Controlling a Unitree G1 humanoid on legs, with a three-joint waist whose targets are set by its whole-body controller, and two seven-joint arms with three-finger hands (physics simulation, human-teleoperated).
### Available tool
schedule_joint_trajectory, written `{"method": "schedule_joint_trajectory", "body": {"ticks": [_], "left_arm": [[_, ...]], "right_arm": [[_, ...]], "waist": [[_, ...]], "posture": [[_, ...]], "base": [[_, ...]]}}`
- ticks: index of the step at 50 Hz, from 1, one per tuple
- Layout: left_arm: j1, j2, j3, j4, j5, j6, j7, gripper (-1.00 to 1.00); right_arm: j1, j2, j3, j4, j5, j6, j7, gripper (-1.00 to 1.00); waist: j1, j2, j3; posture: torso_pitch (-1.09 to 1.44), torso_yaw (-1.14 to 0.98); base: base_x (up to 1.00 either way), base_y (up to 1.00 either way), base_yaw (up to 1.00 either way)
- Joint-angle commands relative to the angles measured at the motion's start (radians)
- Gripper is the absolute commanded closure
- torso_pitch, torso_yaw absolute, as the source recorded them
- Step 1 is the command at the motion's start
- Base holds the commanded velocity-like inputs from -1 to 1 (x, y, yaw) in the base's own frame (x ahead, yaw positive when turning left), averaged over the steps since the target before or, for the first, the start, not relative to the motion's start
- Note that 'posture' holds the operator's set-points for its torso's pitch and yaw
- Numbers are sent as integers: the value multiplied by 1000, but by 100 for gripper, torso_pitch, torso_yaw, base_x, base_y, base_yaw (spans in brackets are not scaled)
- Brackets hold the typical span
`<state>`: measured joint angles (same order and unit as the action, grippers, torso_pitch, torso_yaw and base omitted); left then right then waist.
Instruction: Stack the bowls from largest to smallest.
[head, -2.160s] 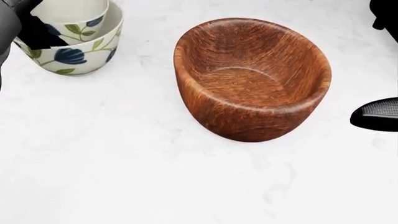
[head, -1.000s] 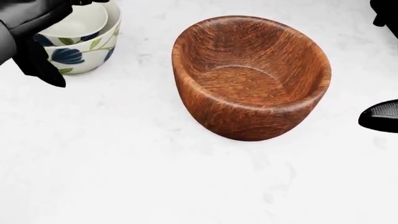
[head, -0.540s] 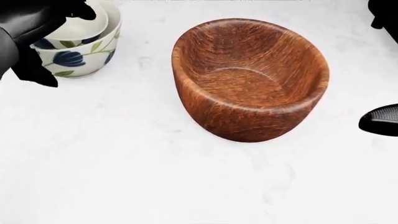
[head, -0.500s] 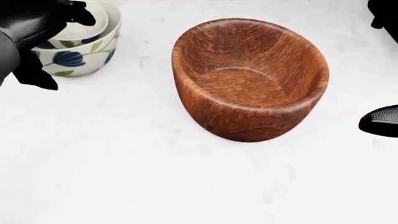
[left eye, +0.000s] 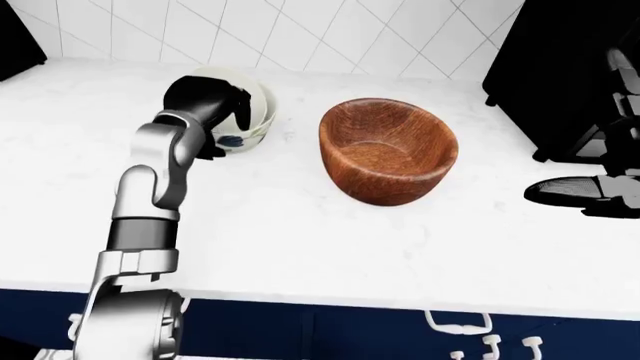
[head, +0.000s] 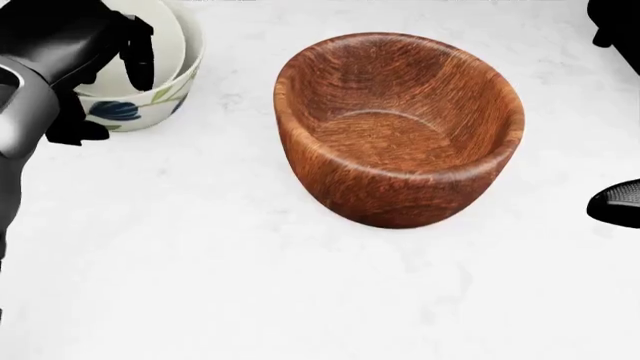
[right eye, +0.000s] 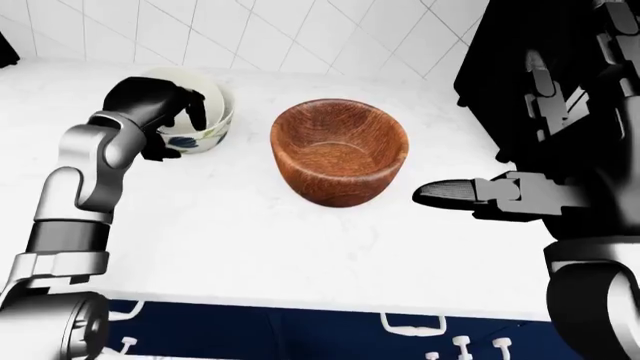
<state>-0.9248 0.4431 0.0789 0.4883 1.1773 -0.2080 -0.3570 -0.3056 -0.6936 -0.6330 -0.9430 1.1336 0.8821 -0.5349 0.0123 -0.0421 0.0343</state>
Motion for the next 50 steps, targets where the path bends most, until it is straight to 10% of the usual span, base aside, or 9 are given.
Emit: {"method": "schedule_joint_trajectory", "body": {"ticks": [1,30,50], "left_arm": [[-18,10,-2,3,2,-18,-3,86],[-181,48,12,38,-78,2,128,100],[-264,-62,-18,-317,-126,73,-168,100]], "right_arm": [[-17,-15,-18,-8,-10,-25,2,-100],[-14,-57,-58,-2,45,-29,-20,-100],[104,-114,-227,1,151,-69,1,-100]], "waist": [[1,-2,-17],[0,-11,-7],[7,-21,7]], "posture": [[0,0],[0,0],[0,0]], "base": [[0,0,0],[0,0,0],[0,0,0]]}}
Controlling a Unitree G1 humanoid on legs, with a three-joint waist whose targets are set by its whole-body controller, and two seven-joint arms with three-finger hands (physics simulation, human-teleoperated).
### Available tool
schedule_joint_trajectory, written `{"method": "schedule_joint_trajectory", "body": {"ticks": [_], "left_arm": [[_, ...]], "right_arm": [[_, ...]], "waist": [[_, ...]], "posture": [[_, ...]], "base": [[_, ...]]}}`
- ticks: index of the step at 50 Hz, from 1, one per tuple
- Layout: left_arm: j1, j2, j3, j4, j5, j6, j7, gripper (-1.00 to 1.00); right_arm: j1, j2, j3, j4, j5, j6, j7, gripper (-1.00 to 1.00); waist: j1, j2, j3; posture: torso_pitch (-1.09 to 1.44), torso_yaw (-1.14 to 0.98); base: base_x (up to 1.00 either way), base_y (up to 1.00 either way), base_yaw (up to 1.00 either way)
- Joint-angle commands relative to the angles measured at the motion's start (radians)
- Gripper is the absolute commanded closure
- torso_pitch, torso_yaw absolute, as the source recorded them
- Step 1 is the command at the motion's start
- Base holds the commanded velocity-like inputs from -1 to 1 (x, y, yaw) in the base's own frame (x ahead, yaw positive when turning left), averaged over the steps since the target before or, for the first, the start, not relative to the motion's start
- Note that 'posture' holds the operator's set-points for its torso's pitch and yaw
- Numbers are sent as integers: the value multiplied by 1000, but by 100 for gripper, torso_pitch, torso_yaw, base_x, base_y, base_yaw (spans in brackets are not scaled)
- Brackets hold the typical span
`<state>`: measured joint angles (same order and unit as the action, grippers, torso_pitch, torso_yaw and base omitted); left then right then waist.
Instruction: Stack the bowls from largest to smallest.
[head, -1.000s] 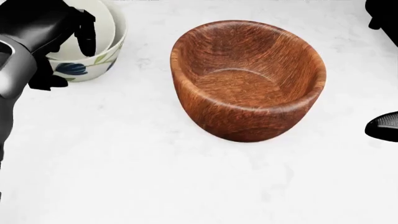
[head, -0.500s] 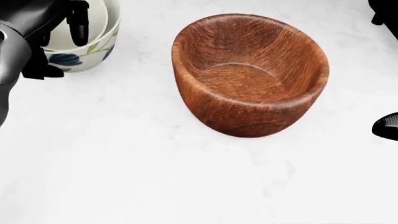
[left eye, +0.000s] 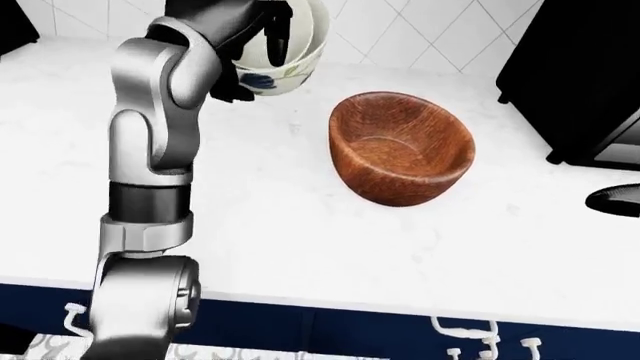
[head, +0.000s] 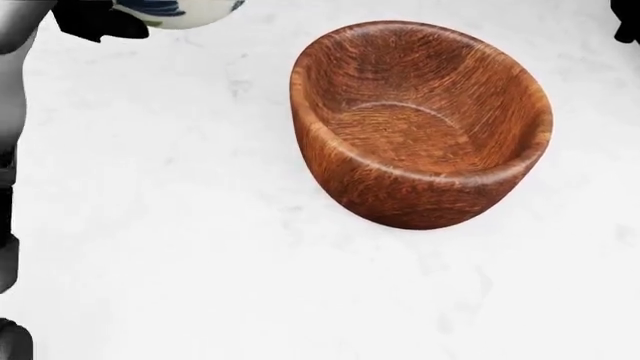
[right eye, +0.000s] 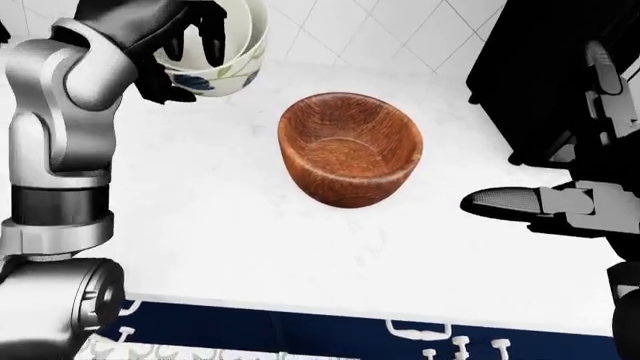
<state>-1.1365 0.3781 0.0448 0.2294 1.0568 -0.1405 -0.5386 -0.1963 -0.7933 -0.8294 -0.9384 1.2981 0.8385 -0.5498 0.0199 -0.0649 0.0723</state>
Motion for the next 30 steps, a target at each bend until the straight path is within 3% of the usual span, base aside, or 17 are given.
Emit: {"method": "schedule_joint_trajectory", "body": {"ticks": [1,8,18,30], "left_arm": [[-58,-9,12,-76,-5,14,-4,100],[-98,-105,-27,-166,15,53,-79,100],[-128,-280,-94,-371,69,127,-254,100],[-114,-410,-140,-392,87,124,-265,100]], "right_arm": [[6,-7,-43,-5,-17,-27,27,-100],[80,45,-129,-13,-39,-31,106,-100],[110,69,-172,-8,-44,-38,146,-100],[140,92,-206,-7,-57,-39,189,-100]], "waist": [[-1,1,-30],[-1,-3,-25],[-1,-6,-17],[1,-13,-15]], "posture": [[0,0],[0,0],[0,0],[0,0]], "base": [[0,0,0],[0,0,0],[0,0,0],[0,0,0]]}}
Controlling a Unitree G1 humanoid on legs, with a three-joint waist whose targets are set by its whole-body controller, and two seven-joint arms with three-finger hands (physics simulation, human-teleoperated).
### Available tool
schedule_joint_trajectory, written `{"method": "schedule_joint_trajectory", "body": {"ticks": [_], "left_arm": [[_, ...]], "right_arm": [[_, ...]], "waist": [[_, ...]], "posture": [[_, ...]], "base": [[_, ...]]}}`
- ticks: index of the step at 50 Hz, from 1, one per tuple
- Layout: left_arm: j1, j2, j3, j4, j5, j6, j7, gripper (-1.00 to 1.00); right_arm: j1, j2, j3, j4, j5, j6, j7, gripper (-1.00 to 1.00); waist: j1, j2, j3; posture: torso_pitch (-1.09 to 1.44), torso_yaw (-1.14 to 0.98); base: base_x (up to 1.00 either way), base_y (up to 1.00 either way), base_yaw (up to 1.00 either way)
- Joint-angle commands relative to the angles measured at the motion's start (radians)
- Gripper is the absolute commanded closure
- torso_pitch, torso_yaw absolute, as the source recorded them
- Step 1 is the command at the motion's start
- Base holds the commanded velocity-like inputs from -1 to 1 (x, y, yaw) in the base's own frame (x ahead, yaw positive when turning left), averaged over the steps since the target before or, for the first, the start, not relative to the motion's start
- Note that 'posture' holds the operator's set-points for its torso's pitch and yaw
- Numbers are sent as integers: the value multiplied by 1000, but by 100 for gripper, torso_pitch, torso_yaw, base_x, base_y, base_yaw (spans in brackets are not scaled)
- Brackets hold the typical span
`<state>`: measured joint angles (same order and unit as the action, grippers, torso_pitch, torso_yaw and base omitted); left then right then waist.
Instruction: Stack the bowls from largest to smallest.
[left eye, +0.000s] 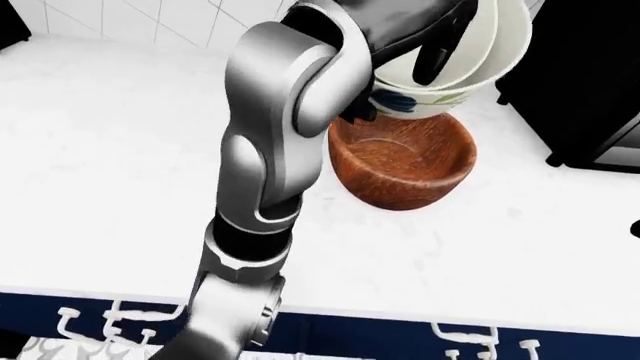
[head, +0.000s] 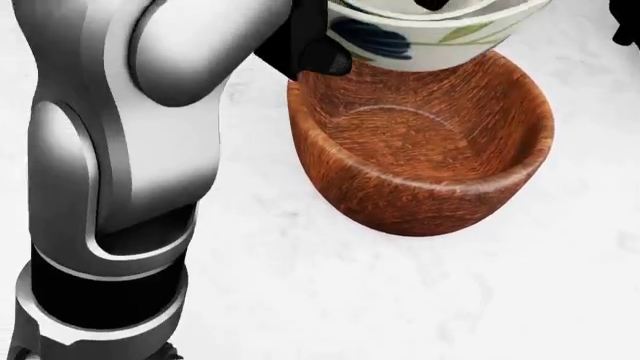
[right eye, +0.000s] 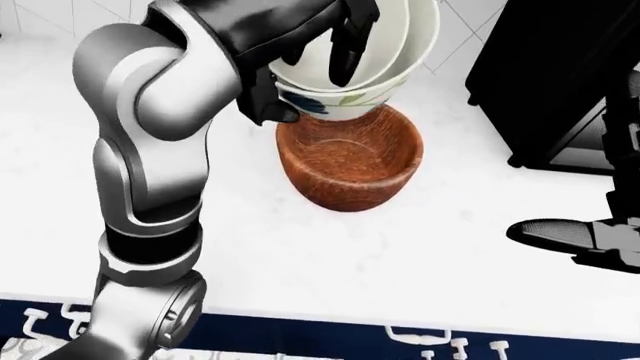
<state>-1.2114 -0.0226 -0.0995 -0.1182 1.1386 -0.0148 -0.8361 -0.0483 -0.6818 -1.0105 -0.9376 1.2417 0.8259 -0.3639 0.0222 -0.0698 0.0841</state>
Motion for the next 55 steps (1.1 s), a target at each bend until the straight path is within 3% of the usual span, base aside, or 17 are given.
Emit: {"method": "schedule_joint_trajectory", "body": {"ticks": [1,12,29,34,50,55], "left_arm": [[-44,-18,6,-40,5,0,37,100],[8,-70,-13,-61,19,-26,66,100],[157,-151,-63,-22,94,-101,174,100],[186,-155,-64,6,110,-127,205,100],[254,-164,-72,33,132,-148,236,100],[256,-166,-72,32,130,-146,224,66]], "right_arm": [[-6,-22,-34,-6,7,-26,3,-100],[-3,-6,-17,-5,-24,-34,20,-100],[40,53,-60,-5,-68,-39,100,-100],[42,83,-40,7,-124,-55,141,-100],[43,101,-44,6,-138,-52,155,-100],[40,104,-36,11,-151,-57,161,-100]], "waist": [[0,-9,-27],[1,-14,-27],[1,-17,-37],[-1,-15,-39],[-3,-11,-46],[-2,-12,-46]], "posture": [[0,0],[0,0],[0,0],[0,0],[0,0],[0,0]], "base": [[0,0,0],[0,0,0],[0,0,0],[0,0,0],[0,0,0],[0,0,0]]}}
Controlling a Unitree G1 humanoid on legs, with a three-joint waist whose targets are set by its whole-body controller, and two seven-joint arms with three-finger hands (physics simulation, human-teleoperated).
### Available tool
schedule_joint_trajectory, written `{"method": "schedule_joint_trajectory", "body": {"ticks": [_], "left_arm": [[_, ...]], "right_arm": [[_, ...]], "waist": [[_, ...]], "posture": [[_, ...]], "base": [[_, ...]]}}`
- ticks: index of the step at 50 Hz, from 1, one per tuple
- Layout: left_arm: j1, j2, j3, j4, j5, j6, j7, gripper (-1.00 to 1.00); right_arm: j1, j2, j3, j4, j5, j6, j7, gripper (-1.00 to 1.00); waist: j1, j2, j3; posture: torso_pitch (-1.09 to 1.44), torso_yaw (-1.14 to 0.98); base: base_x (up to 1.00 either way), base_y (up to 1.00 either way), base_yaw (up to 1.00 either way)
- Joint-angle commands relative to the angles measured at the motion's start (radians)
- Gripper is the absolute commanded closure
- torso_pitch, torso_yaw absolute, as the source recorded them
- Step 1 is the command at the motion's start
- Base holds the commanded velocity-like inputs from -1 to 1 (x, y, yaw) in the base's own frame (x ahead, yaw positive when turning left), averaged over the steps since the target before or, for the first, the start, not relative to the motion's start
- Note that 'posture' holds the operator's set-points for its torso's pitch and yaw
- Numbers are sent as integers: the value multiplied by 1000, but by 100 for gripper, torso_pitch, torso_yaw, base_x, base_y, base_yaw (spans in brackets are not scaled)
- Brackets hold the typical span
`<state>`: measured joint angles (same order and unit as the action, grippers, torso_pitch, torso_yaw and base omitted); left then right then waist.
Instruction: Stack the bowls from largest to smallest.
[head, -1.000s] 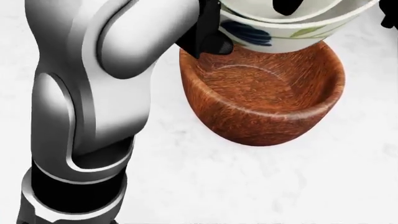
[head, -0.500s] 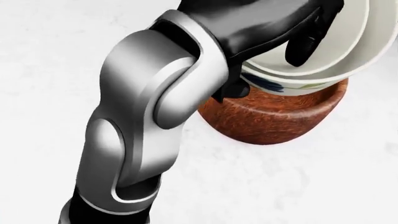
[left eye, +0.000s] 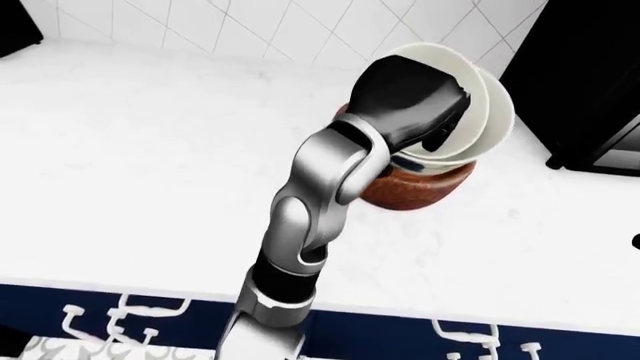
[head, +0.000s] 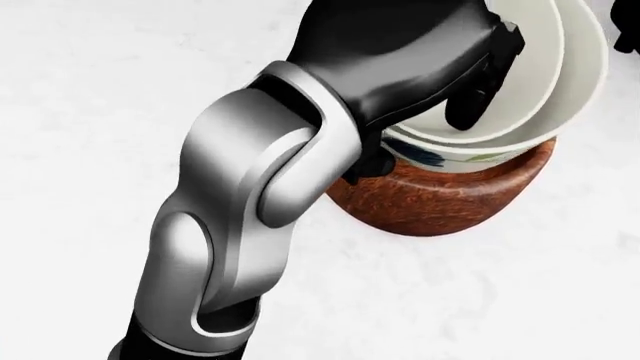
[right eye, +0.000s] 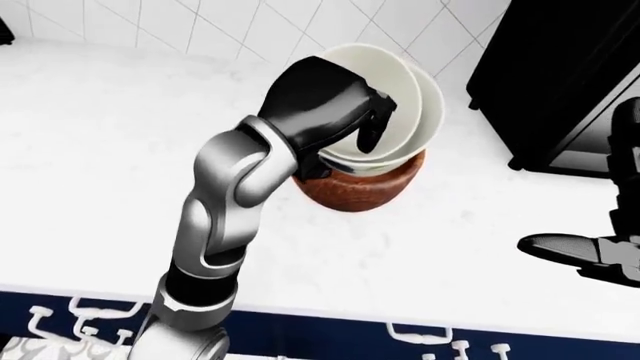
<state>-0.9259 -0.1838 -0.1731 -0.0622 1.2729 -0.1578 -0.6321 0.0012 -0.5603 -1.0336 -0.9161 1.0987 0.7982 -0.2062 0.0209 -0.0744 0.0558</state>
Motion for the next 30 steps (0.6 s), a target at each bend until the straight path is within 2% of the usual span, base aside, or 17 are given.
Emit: {"method": "schedule_joint_trajectory", "body": {"ticks": [1,6,22,30], "left_arm": [[-32,-4,2,-27,-5,-2,17,62],[-42,-3,5,-37,-10,1,1,52],[-94,22,25,-49,-35,22,-14,45],[-68,22,16,-66,-32,18,-18,32]], "right_arm": [[-9,-17,-15,-10,-7,-28,4,-100],[-17,-29,-16,-4,1,-26,-5,-100],[-18,-78,-50,-2,73,-16,-53,-100],[-13,-71,-46,-4,67,-22,-48,-100]], "waist": [[-1,-7,-18],[1,-8,-17],[0,-8,-14],[0,-7,-15]], "posture": [[0,0],[0,0],[0,0],[0,0]], "base": [[0,0,0],[0,0,0],[0,0,0],[0,0,0]]}}
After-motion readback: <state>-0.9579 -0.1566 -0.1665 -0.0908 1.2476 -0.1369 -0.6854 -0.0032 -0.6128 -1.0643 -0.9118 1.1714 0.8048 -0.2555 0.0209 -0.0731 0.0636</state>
